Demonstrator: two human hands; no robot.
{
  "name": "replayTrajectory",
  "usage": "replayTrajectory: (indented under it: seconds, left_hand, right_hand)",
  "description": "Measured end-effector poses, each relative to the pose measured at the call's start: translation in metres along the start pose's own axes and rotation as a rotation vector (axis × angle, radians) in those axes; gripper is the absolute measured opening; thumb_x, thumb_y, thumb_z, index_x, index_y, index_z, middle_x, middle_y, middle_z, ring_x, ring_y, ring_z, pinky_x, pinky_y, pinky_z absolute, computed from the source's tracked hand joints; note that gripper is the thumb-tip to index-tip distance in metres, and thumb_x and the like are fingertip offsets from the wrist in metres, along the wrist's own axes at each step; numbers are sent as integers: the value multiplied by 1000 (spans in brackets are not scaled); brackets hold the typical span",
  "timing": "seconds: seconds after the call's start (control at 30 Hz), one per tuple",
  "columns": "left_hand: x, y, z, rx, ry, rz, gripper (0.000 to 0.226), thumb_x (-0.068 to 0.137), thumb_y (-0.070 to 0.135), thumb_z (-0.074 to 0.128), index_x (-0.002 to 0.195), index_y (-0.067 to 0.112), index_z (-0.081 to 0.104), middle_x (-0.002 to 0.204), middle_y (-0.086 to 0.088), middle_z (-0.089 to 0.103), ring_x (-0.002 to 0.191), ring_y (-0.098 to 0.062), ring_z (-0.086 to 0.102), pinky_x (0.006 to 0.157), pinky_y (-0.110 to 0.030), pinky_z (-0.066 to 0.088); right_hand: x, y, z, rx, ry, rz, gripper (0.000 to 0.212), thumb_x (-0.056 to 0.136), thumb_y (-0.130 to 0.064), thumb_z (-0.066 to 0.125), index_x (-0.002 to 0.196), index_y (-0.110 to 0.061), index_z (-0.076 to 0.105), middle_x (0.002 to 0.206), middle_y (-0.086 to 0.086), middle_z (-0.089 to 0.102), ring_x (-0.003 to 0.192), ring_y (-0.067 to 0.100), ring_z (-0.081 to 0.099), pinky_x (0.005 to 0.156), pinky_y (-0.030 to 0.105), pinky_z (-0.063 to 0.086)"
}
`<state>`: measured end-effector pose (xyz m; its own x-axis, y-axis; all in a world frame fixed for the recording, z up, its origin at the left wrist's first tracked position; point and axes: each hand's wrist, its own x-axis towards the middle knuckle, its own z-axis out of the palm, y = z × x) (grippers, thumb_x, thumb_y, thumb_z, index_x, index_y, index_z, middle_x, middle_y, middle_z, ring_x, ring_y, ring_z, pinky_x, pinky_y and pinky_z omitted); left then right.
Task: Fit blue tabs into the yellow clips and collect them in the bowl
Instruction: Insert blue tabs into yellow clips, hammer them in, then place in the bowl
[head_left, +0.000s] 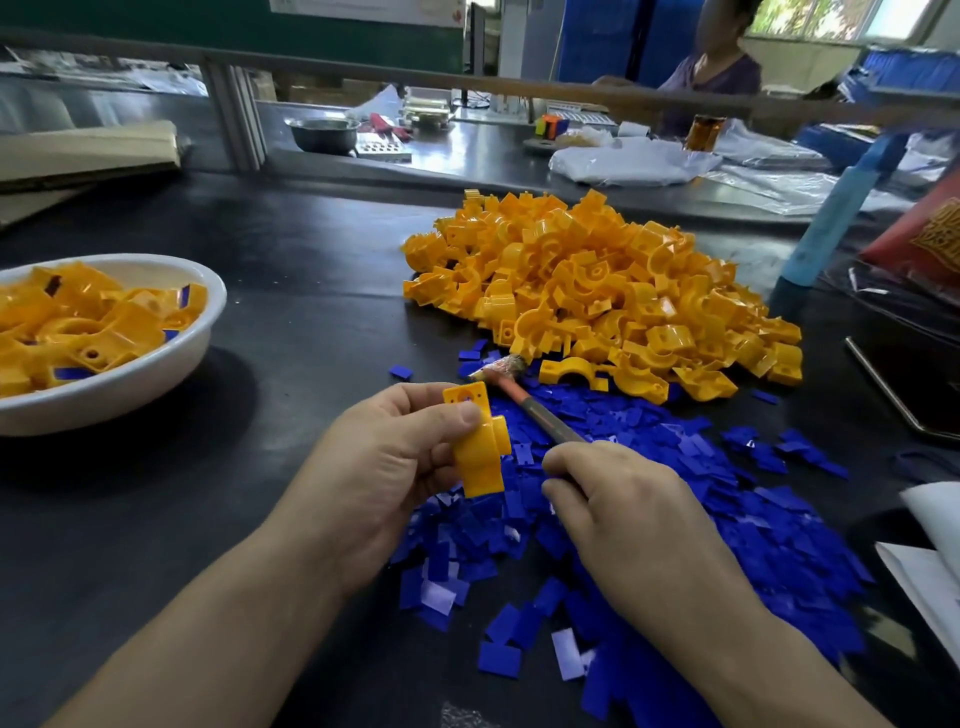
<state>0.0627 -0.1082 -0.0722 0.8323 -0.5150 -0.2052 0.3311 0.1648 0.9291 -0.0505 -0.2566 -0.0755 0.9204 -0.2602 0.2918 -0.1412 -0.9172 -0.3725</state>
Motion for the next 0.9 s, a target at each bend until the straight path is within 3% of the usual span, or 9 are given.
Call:
replayTrajectory:
  seconds: [0.13,0.3,0.4,0.57,0.73,0.9]
  left_hand:
    - [-6,-2,3,69,-107,34,33,62,26,76,94,18,77,84,-4,75,67,-14,68,53,-23,54]
    - [-10,-5,7,84,-184,43,30,71,23,73,100,20,78,92,-8,77,72,-16,72,58,-24,56]
    - [-11,-7,7,122,-171,21,29,75,25,71,103,22,77,93,-9,77,72,-18,72,57,-28,56]
    - [-11,-12,8,191,-112,38,31,71,34,72,101,28,77,91,-6,77,73,-17,72,58,-28,56]
    - [-11,-12,7,199,-116,28,33,73,30,73,105,25,75,95,-6,77,77,-19,72,61,-28,56]
    - [-10,-18,8,237,-108,49,38,67,34,74,104,26,73,95,-2,77,83,-18,74,67,-30,58]
  right_hand:
    - [1,2,-1,155,81,-24,20,93,-24,51,108,-30,63,94,-16,54,81,1,56,71,19,50]
    - [-1,-4,-9,440,190,-10,24,88,-40,47,105,-39,64,96,-23,60,89,1,62,73,15,51]
    - [-4,-7,-12,561,109,63,28,85,-48,43,106,-46,61,84,-19,64,67,2,65,60,14,52]
    - [-2,-7,-12,619,47,108,11,90,-34,53,99,-39,54,74,-6,65,48,7,59,48,19,52]
    - [1,-3,-17,716,96,137,5,87,-32,58,85,-36,60,68,-4,63,51,7,58,50,17,50]
    - [-2,-8,-16,802,94,104,20,89,-20,57,97,-36,66,75,-7,68,66,6,66,59,9,49]
